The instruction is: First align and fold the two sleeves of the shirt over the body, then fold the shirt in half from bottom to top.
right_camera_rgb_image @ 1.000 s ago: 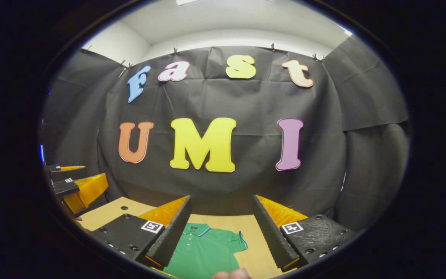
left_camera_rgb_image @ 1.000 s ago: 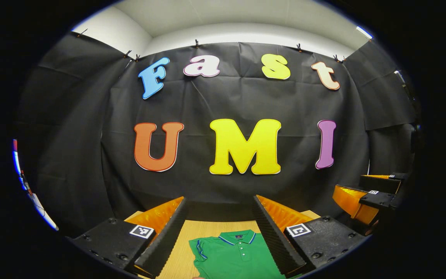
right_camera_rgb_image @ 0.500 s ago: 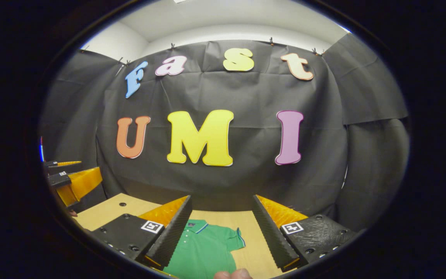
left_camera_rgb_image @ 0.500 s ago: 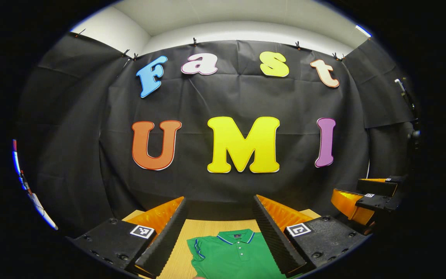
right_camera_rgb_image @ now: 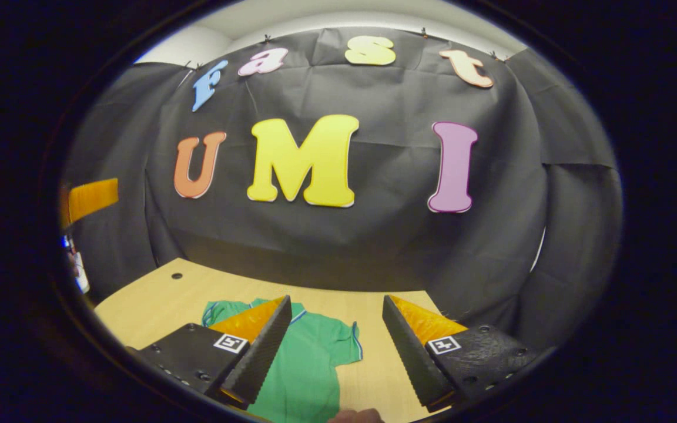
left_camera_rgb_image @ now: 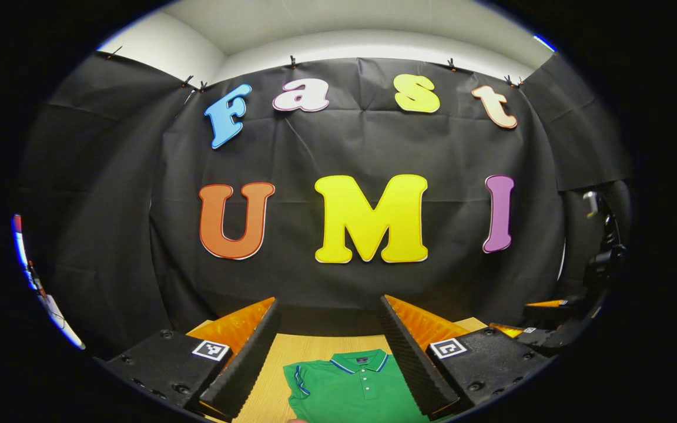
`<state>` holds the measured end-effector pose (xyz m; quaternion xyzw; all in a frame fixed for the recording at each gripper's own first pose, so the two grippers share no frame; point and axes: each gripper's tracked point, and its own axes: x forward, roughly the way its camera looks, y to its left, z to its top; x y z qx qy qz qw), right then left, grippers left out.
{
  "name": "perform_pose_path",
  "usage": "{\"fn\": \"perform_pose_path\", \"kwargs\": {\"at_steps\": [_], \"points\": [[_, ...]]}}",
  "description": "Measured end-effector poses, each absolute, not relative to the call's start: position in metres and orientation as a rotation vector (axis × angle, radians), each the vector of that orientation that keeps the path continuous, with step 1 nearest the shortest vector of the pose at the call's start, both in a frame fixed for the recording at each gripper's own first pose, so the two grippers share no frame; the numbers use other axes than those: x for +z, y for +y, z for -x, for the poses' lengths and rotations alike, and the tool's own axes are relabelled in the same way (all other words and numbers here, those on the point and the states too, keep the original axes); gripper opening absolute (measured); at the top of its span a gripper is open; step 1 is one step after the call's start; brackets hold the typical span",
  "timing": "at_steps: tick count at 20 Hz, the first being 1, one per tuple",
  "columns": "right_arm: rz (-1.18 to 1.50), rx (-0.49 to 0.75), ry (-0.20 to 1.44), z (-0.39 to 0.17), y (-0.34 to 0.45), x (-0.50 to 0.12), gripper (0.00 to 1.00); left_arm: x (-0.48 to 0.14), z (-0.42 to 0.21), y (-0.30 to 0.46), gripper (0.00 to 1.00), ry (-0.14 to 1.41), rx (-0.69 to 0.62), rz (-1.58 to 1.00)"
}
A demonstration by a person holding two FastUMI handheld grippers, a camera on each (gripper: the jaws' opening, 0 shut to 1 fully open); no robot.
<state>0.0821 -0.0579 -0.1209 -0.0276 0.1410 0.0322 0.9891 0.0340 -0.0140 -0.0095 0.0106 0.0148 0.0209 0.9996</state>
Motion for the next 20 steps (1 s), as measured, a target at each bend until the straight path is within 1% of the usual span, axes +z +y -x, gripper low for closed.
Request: {"fn": "perform_pose_path", "kwargs": {"at_steps": [1, 3, 4, 5, 8, 9, 10, 13, 17, 20], "points": [[0.06, 0.071, 0.309, -0.089, -0.062, -0.133, 0.95, -0.012, -0.038, -0.015, 1.0, 0.036, 0.046, -0.021], [0.056, 0.077, 0.356, -0.106, -0.07, -0.159, 0.95, -0.016, -0.044, -0.015, 1.0, 0.051, 0.053, -0.024], [0.052, 0.078, 0.379, -0.116, -0.074, -0.172, 0.97, -0.018, -0.047, -0.016, 1.0, 0.055, 0.058, -0.024], [0.049, 0.079, 0.404, -0.127, -0.078, -0.187, 0.95, -0.019, -0.049, -0.015, 1.0, 0.058, 0.061, -0.024], [0.036, 0.084, 0.484, -0.157, -0.087, -0.232, 0.95, -0.026, -0.056, -0.009, 1.0, 0.075, 0.096, -0.032], [0.031, 0.084, 0.509, -0.166, -0.091, -0.247, 0.97, -0.029, -0.058, -0.01, 1.0, 0.086, 0.1, -0.033], [0.026, 0.085, 0.528, -0.178, -0.093, -0.26, 0.95, -0.032, -0.06, -0.009, 1.0, 0.096, 0.107, -0.033], [0.036, 0.08, 0.592, -0.202, -0.101, -0.302, 0.95, -0.039, -0.067, -0.005, 1.0, 0.115, 0.12, -0.04], [0.042, 0.089, 0.695, -0.224, -0.102, -0.363, 0.95, -0.05, -0.078, -0.003, 1.0, 0.14, 0.133, -0.049], [0.032, 0.082, 0.741, -0.235, -0.105, -0.392, 0.95, -0.059, -0.083, -0.004, 1.0, 0.167, 0.139, -0.049]]}}
